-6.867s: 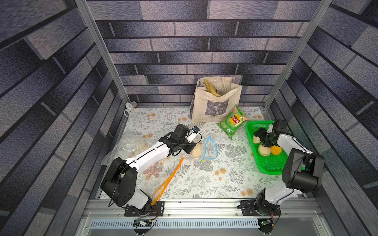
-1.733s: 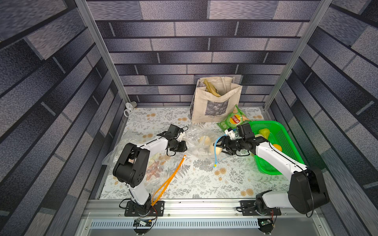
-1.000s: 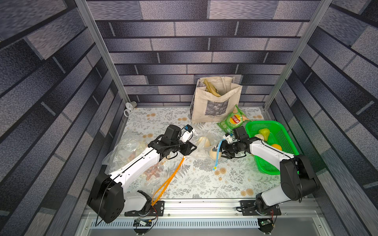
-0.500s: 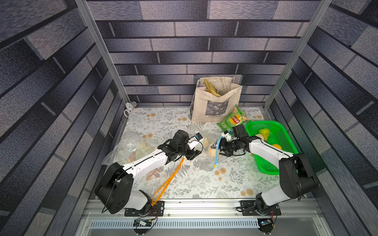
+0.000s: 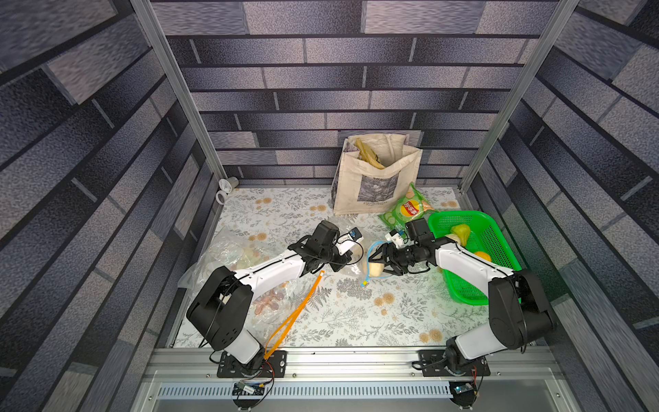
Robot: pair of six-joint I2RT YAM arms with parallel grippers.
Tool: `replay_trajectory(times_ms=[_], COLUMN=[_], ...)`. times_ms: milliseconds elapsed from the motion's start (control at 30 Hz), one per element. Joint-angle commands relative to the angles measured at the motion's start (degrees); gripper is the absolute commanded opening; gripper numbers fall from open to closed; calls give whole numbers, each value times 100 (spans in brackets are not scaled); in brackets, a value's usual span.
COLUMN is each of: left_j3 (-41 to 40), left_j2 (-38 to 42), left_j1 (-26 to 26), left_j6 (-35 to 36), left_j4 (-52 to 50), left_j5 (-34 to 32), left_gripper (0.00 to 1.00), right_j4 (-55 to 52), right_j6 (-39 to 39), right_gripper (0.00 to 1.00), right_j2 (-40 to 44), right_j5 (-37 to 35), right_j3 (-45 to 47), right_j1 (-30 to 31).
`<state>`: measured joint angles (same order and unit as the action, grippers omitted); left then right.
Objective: Open the zip-top bag and take out the pear
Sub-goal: Pick up the pear from the zipper food storage bag, then place the pear in the basket.
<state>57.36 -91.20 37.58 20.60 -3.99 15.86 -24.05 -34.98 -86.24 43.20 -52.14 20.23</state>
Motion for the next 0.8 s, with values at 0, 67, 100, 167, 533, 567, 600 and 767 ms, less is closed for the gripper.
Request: replay_trajectory(times_ms=[0, 67, 100, 167, 533, 567, 600, 767], left_j3=[354, 448, 481, 515, 776, 768, 752, 706], left_j2=[-236, -359, -409, -475, -578, -538, -493, -169], left_j1=[-88, -85, -89, -76, -344, -348, -348, -310], left_j6=[90, 91, 98, 105, -52, -50, -43, -78], left_j4=[-636, -771, -835, -868, -1300, -1323, -1325, -1449], left_j5=[-145, -255, -275, -292, -810, -843, -868, -753], left_gripper=[0, 0, 0, 0, 0, 0, 0, 0], right_j4=[-536, -521, -425, -252, -1260, -1505, -1693, -2218], right_j6=[437, 412, 370, 238, 632, 754, 834, 1011], right_gripper=[65, 66, 66, 66, 66, 65, 65, 66], right_j2=[413, 630, 718, 879, 1704, 1789, 1855, 2177], right_j5=[163, 227, 334, 554, 619, 406, 198, -1144], right_j3=[-122, -74, -41, 26, -179, -257, -323, -579], right_j1=[3, -43, -71, -170, -1252, -1448, -1638, -2687])
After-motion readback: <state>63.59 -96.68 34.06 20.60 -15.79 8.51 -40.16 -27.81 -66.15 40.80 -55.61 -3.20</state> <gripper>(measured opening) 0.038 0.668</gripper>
